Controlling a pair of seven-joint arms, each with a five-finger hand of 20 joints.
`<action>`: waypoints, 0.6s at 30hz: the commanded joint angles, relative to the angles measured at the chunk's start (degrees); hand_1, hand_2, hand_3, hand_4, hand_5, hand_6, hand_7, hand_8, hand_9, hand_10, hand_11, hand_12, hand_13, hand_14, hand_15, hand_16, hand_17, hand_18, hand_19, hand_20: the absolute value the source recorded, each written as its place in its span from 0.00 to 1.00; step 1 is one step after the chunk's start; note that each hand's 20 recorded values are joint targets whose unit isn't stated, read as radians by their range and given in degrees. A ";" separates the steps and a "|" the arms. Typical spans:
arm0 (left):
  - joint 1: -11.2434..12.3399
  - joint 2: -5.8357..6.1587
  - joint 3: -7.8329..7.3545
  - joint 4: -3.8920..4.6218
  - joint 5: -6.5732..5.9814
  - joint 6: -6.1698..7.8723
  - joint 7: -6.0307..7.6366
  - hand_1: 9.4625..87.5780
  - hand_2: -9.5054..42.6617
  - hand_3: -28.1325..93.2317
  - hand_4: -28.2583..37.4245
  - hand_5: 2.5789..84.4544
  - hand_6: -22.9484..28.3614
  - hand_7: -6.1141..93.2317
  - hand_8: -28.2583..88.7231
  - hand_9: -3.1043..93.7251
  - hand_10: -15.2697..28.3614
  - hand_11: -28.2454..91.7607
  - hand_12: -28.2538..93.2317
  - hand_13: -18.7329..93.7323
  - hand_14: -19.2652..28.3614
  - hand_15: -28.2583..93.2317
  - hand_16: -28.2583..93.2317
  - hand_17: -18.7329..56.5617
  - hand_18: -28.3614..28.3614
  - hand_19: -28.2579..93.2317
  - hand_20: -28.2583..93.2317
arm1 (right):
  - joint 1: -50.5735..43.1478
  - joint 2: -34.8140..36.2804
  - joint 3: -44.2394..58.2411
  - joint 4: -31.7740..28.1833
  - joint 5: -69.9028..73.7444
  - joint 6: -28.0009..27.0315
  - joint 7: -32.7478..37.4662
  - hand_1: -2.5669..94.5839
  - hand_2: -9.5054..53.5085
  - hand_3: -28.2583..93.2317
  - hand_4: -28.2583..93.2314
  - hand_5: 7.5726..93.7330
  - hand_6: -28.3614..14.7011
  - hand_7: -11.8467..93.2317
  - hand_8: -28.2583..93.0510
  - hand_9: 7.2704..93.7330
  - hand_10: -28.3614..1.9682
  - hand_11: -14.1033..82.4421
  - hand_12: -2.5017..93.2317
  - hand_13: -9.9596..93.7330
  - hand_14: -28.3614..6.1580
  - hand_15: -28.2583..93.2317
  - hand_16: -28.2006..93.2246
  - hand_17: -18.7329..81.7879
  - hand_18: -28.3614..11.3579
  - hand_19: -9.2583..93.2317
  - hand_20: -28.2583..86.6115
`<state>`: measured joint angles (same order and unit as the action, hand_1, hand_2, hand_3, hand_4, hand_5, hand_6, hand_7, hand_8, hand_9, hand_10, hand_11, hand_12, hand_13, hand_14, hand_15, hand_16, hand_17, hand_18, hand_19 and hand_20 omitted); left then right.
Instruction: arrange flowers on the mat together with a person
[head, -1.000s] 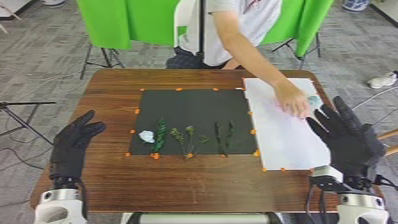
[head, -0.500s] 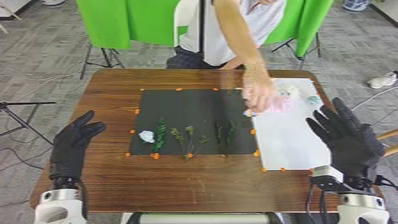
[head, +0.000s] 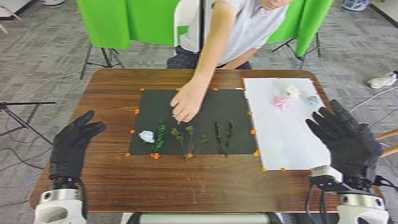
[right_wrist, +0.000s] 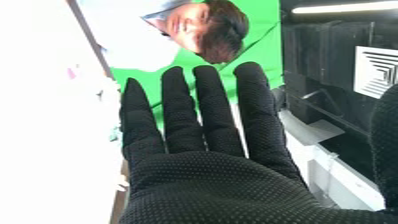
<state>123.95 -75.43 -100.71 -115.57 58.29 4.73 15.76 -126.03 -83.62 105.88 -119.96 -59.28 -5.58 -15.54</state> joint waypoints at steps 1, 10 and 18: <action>0.51 -0.15 -0.30 0.25 -0.24 -0.22 -0.43 0.16 0.17 0.81 0.09 0.58 0.50 0.19 0.20 0.56 0.70 0.42 0.37 0.52 0.79 0.44 0.26 0.36 0.72 0.29 0.39 | -0.78 -0.45 -0.44 -0.26 -0.68 1.27 0.40 0.09 0.13 0.86 0.08 0.40 0.66 0.20 0.17 0.39 0.48 0.19 0.15 0.42 0.45 0.33 0.31 0.39 0.30 0.14 0.47; 0.33 -0.05 -0.26 0.33 -0.14 -0.50 -0.58 0.16 0.17 0.80 0.09 0.57 0.50 0.19 0.20 0.56 0.70 0.42 0.37 0.52 0.79 0.44 0.26 0.36 0.72 0.29 0.39 | -1.13 -0.55 -0.20 -0.30 -0.67 1.27 0.48 0.10 0.13 0.86 0.08 0.41 0.66 0.20 0.17 0.39 0.48 0.19 0.15 0.43 0.45 0.33 0.31 0.39 0.31 0.14 0.47; 0.01 -0.09 -0.20 0.46 -0.02 -0.65 -0.95 0.16 0.17 0.80 0.09 0.57 0.50 0.19 0.20 0.56 0.70 0.42 0.37 0.52 0.80 0.44 0.26 0.36 0.72 0.29 0.39 | -0.97 -0.49 -0.34 -0.05 -0.73 1.51 0.96 0.10 0.13 0.86 0.08 0.41 0.66 0.20 0.17 0.39 0.48 0.19 0.15 0.43 0.45 0.33 0.31 0.39 0.31 0.14 0.47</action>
<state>123.91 -75.35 -100.85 -115.54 58.29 4.67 15.68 -126.24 -83.63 105.73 -119.96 -59.53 -4.75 -14.88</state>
